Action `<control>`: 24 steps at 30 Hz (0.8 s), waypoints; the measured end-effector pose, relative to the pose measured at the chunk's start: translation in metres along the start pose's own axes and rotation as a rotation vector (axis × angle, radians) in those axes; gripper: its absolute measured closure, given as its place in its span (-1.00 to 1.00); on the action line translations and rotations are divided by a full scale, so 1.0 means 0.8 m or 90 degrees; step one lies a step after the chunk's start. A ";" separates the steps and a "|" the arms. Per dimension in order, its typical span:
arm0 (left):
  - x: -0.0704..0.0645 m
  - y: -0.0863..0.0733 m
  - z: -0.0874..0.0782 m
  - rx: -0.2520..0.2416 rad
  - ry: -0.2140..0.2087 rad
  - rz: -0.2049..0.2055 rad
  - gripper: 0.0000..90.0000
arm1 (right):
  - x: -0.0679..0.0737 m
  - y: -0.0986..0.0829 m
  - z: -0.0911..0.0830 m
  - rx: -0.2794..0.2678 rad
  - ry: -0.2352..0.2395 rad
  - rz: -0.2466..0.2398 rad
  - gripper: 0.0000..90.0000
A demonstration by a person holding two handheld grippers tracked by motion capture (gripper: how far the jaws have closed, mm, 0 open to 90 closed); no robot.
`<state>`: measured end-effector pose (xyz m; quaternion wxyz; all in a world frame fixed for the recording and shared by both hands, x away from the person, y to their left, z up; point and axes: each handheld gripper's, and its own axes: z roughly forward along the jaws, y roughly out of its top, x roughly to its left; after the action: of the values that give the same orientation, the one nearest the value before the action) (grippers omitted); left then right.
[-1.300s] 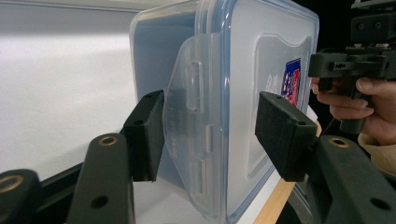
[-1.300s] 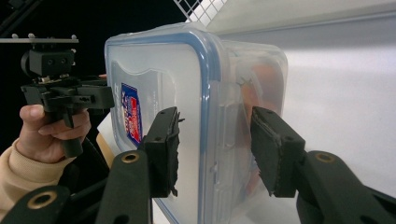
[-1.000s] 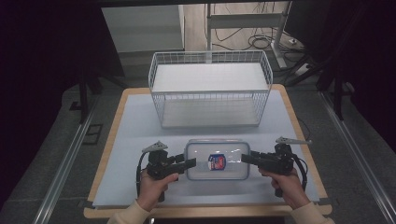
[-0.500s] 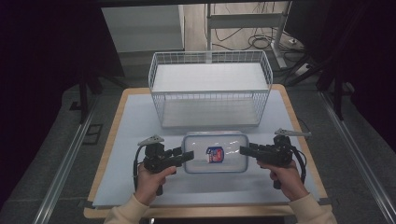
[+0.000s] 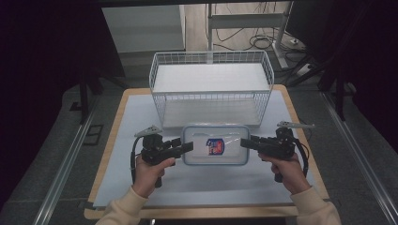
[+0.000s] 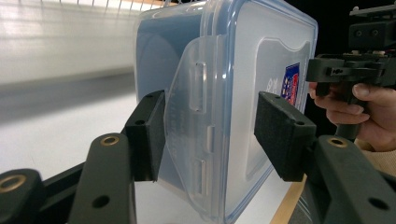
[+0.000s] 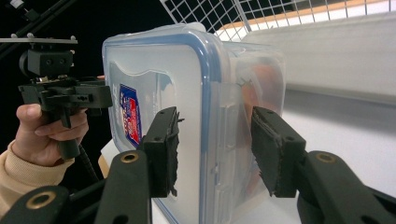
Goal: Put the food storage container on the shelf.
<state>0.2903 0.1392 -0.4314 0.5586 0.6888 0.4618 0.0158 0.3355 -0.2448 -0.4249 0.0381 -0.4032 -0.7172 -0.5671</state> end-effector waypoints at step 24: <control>-0.008 0.057 -0.014 -0.031 0.001 0.022 0.00 | 0.017 0.067 -0.001 -0.020 0.002 -0.038 0.18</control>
<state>0.3085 0.1461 -0.3885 0.5746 0.6827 0.4498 0.0374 0.3593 -0.2364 -0.3752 0.0157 -0.3813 -0.7197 -0.5799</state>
